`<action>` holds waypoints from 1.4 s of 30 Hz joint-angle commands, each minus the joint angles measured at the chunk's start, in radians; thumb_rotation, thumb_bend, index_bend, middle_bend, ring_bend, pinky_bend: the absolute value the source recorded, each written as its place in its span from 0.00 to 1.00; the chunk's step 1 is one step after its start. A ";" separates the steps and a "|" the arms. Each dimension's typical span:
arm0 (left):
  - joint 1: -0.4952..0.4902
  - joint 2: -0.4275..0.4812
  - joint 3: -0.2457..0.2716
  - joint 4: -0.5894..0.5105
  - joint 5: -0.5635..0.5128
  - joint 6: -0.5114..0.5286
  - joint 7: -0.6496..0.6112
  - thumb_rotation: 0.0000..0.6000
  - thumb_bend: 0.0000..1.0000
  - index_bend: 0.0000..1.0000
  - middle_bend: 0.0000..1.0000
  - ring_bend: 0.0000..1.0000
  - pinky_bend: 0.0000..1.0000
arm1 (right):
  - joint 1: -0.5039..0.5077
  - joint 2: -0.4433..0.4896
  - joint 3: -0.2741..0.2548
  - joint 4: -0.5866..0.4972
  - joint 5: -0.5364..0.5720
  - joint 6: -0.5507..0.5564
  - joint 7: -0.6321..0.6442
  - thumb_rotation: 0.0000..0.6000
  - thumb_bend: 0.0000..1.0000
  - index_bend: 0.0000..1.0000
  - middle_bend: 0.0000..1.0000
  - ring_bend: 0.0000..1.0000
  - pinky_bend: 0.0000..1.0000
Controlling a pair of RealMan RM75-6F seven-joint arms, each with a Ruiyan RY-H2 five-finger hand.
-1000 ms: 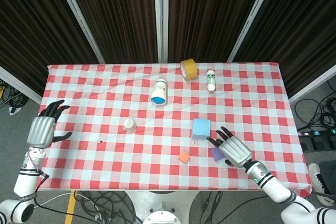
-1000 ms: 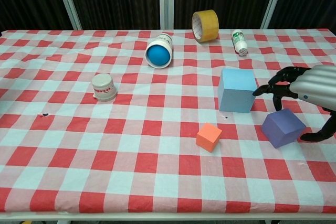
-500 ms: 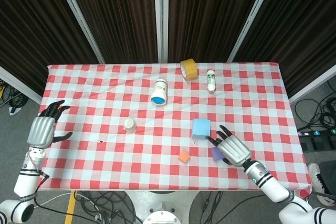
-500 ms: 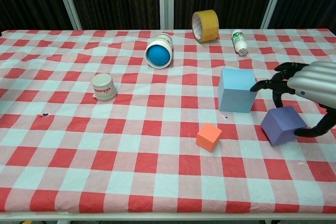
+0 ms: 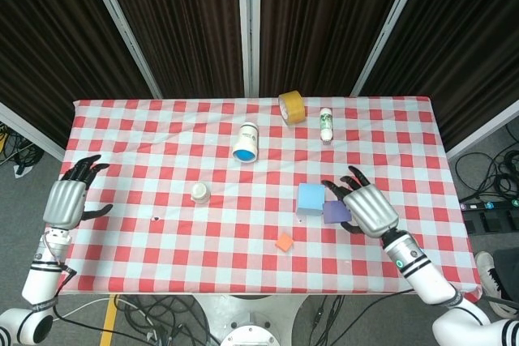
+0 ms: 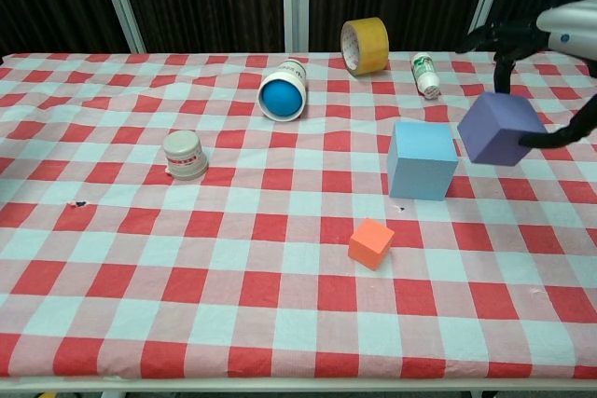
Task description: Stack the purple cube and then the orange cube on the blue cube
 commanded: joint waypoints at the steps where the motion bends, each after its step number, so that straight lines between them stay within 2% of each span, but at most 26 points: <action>1: 0.000 0.001 -0.001 -0.001 0.000 0.002 -0.001 1.00 0.11 0.28 0.24 0.16 0.29 | 0.049 -0.015 0.080 -0.068 0.180 -0.003 -0.134 1.00 0.16 0.12 0.49 0.18 0.00; 6: 0.002 0.002 -0.003 0.001 -0.005 -0.001 -0.008 1.00 0.11 0.28 0.24 0.16 0.29 | 0.127 -0.071 0.124 -0.092 0.392 -0.001 -0.293 1.00 0.18 0.13 0.49 0.18 0.00; 13: 0.003 0.005 -0.006 0.006 -0.010 -0.002 -0.022 1.00 0.11 0.28 0.24 0.16 0.29 | 0.237 -0.140 0.132 -0.083 0.608 0.006 -0.447 1.00 0.18 0.13 0.49 0.18 0.00; 27: 0.003 0.003 -0.009 0.019 -0.020 -0.014 -0.046 1.00 0.11 0.28 0.24 0.16 0.29 | 0.326 -0.186 0.087 -0.061 0.748 0.058 -0.527 1.00 0.18 0.13 0.48 0.18 0.00; 42: 0.005 0.004 -0.012 0.022 -0.024 -0.015 -0.054 1.00 0.11 0.28 0.24 0.16 0.29 | 0.373 -0.198 0.054 -0.049 0.794 0.061 -0.531 1.00 0.18 0.13 0.48 0.18 0.00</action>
